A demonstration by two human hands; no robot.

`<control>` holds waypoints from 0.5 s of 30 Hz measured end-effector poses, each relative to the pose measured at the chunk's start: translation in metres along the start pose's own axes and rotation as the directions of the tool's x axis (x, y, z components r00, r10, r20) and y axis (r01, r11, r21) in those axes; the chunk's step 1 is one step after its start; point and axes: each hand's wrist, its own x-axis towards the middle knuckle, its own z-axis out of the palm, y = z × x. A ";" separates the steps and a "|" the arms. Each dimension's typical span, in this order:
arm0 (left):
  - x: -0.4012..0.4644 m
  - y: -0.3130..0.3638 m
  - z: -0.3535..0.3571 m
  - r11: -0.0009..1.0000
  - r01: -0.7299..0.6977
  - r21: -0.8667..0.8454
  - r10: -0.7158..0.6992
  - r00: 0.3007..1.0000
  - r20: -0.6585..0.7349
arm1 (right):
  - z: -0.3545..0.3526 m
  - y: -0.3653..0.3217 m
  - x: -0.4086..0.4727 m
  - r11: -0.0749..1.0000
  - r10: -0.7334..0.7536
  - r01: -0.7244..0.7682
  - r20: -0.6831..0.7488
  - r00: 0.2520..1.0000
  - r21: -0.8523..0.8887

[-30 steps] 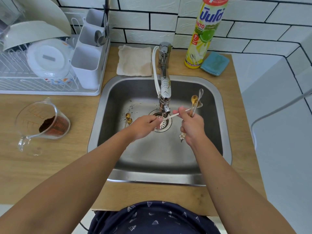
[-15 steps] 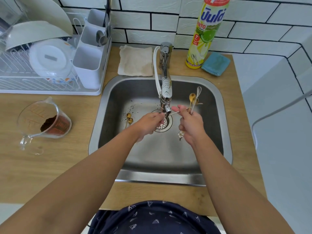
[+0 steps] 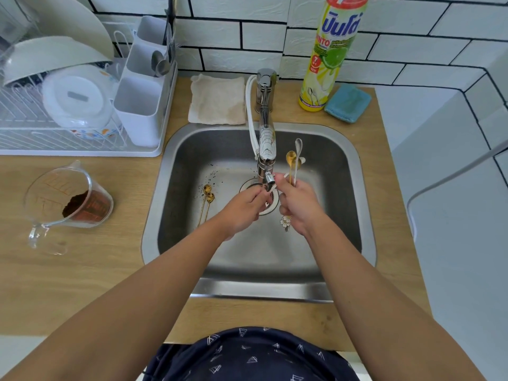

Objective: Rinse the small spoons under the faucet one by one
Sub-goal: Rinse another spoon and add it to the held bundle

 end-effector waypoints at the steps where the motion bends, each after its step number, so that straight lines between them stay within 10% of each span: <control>1: -0.002 -0.003 -0.004 1.000 0.016 0.016 -0.016 1.000 0.014 | 0.000 -0.001 0.002 1.000 -0.009 0.010 -0.038 0.999 0.030; 15: -0.003 0.004 -0.015 0.975 0.008 0.222 -0.015 0.999 0.031 | -0.005 0.003 0.008 0.982 0.013 0.028 -0.212 0.977 0.188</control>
